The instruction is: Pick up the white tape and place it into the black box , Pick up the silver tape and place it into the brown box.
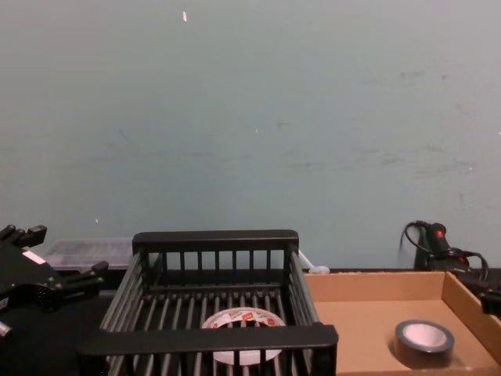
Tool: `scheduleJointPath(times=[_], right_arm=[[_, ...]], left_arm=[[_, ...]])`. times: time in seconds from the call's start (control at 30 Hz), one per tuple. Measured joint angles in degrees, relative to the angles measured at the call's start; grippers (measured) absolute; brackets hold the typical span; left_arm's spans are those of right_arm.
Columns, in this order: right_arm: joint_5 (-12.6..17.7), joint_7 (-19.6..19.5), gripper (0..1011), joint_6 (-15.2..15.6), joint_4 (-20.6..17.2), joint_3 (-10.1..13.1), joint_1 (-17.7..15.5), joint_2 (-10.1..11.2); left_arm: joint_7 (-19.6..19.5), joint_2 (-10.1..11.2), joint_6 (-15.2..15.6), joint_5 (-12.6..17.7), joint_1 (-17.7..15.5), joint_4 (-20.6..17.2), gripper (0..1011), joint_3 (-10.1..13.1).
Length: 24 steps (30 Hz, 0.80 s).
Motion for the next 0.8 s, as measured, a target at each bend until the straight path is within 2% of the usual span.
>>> scheduleJointPath(times=[0.8], right_arm=[[0.0,0.0,1002,0.0,0.0,0.0,0.0,0.0]], left_arm=[[0.0,0.0,0.0,0.0,0.0,0.0,1001,0.0]])
